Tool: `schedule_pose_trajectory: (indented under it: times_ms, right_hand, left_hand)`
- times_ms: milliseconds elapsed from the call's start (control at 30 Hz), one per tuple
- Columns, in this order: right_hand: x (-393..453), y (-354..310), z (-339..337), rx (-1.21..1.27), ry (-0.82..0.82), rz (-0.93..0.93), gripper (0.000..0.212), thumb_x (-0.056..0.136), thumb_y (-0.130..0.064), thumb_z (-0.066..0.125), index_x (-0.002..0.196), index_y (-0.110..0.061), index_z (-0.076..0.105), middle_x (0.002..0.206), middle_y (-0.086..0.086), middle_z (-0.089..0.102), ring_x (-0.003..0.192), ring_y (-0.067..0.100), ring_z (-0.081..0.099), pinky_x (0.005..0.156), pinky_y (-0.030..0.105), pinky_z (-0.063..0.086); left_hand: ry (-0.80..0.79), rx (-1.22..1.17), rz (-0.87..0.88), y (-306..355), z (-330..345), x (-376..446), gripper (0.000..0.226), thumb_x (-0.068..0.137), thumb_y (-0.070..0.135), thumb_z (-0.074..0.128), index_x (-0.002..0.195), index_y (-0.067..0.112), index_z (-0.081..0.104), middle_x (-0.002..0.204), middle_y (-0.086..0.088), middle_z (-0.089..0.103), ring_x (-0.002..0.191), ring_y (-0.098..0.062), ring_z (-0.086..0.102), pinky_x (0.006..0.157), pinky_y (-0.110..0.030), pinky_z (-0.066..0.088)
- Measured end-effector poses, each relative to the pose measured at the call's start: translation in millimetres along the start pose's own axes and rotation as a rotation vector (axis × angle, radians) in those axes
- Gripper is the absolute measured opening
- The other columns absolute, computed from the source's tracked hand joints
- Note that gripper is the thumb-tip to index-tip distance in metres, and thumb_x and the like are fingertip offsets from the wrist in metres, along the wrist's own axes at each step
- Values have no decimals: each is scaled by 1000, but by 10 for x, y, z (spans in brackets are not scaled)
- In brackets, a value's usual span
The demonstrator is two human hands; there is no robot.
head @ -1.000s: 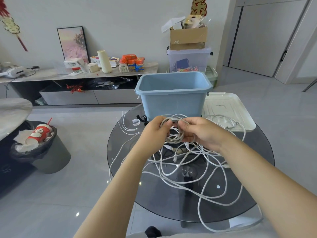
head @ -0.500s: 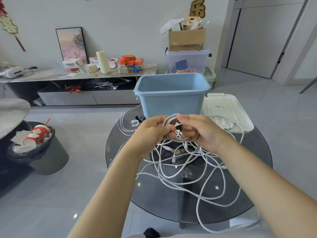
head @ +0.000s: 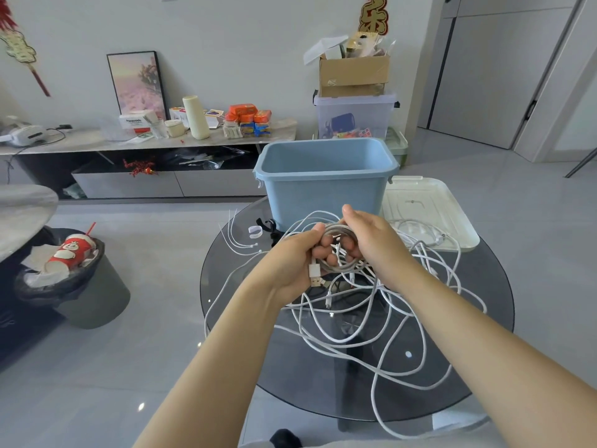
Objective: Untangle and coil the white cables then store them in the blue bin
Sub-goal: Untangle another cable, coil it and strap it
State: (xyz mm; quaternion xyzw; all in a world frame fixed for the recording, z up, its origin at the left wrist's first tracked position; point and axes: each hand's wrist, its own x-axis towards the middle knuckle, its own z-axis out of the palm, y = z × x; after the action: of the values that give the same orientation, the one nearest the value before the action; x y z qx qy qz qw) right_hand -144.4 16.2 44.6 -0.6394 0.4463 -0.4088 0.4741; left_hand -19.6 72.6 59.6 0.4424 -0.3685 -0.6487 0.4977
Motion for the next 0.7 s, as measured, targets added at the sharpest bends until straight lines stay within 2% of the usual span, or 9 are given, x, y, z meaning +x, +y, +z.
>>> schedule_pose_trajectory:
  times_ms: [67, 133, 300, 367, 433, 500, 600, 700]
  right_hand:
    - [14, -3, 1, -64, 52, -55, 37, 99, -37, 40, 73, -17, 56, 49, -7, 47, 46, 10, 45, 54, 27, 40]
    - [27, -35, 12, -166, 136, -154, 34, 100, -33, 41, 70, -21, 53, 49, -7, 48, 41, 4, 43, 50, 21, 37]
    - [19, -46, 50, -225, 164, -263, 32, 99, -27, 43, 67, -24, 49, 57, -8, 52, 52, 1, 49, 56, 16, 36]
    - [23, -29, 31, -241, 152, -267, 33, 99, -29, 44, 67, -24, 48, 56, -6, 50, 51, 5, 47, 55, 20, 36]
    - [41, -5, 4, -245, 138, -249, 33, 98, -32, 44, 67, -24, 48, 55, -4, 50, 47, 6, 45, 53, 22, 35]
    - [55, 20, 1, -199, 103, -209, 33, 99, -35, 43, 69, -23, 50, 55, -1, 52, 45, 5, 44, 54, 24, 38]
    - [42, 43, 6, -32, 7, -141, 29, 100, -35, 41, 78, -22, 57, 63, 1, 53, 49, 7, 45, 54, 25, 42]
    - [27, 117, -32, 123, -106, -112, 24, 99, -30, 43, 91, -25, 65, 69, -1, 50, 60, 8, 48, 66, 29, 46]
  left_hand:
    - [0, -82, 5, -8, 14, -12, 37, 103, 23, 33, 70, 11, 45, 47, 5, 39, 53, -14, 46, 62, -22, 42]
    - [-31, -138, -3, 21, 40, -20, 36, 102, 21, 32, 72, 8, 47, 46, 5, 39, 51, -14, 44, 63, -23, 39]
    - [-123, -143, -34, 70, 57, 8, 38, 104, 27, 24, 85, 8, 50, 42, 1, 47, 60, -14, 17, 49, -18, 38]
    - [-114, -164, -8, 22, 56, 39, 32, 103, 22, 29, 85, 10, 52, 47, 4, 46, 61, -13, 22, 51, -17, 42]
    - [-92, -241, 9, -42, 66, 59, 27, 103, 17, 33, 90, 10, 56, 57, 4, 47, 55, -9, 35, 56, -19, 47]
    - [-66, -292, 19, -89, 66, 72, 26, 102, 15, 35, 92, 9, 58, 61, 3, 46, 49, -6, 41, 57, -19, 47]
    - [-50, -265, 54, -102, 57, 84, 31, 103, 19, 31, 83, 13, 54, 51, 8, 42, 43, -3, 35, 55, -16, 43]
    - [-9, -278, 103, -92, 24, 103, 34, 103, 23, 30, 74, 13, 45, 43, 12, 30, 36, -2, 26, 60, -17, 41]
